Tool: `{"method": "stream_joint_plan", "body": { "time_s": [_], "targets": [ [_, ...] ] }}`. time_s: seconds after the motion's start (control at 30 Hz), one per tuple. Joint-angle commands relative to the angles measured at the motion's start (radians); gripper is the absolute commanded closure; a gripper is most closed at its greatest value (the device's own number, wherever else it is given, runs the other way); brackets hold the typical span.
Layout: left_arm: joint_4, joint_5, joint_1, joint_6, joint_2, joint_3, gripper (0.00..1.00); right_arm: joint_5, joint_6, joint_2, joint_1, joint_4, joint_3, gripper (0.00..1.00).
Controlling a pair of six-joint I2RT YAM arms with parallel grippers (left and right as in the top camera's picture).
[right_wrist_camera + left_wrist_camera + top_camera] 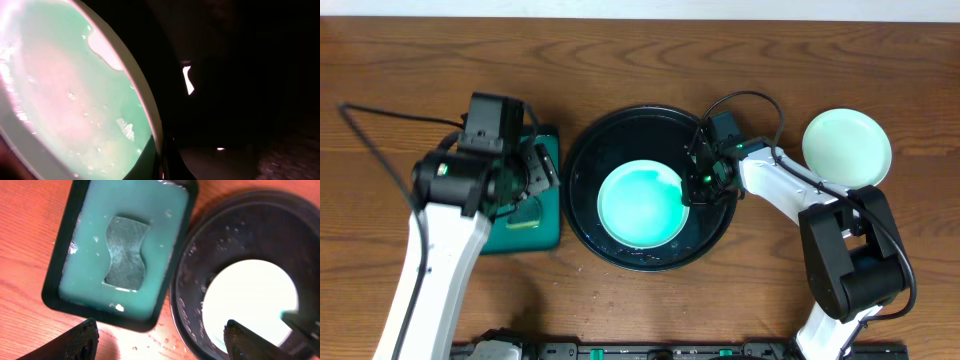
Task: Clean dirty plates on tray and stack at the side
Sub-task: 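Drag the mint-green plate right across the black tray with the right gripper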
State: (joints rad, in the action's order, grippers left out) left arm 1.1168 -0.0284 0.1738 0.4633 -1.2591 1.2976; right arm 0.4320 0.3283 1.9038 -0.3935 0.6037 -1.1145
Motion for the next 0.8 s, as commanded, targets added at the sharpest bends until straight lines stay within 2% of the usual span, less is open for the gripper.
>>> {"method": "stream_joint_plan", "body": {
  "time_s": [0.0,0.3,0.47,0.63,0.77],
  "targets": [
    [0.023,0.002,0.026,-0.003,0.051,0.012,0.19,0.142,-0.013,-0.051,-0.004,-0.016,0.011,0.99],
    [0.050,0.020,0.035,0.002,0.064,0.011,0.19,0.192,0.063,-0.231,0.037,-0.021,0.011,0.99],
    [0.051,0.021,0.035,0.002,0.064,0.011,0.19,0.212,0.194,-0.347,0.096,0.014,0.011,0.99],
    [0.064,0.021,0.035,0.002,0.064,0.011,0.19,0.192,0.271,-0.391,0.191,0.180,0.011,0.99],
    [0.077,0.021,0.035,0.002,0.064,0.011,0.19,0.010,0.277,-0.385,0.277,0.390,0.011,0.99]
  ]
}}
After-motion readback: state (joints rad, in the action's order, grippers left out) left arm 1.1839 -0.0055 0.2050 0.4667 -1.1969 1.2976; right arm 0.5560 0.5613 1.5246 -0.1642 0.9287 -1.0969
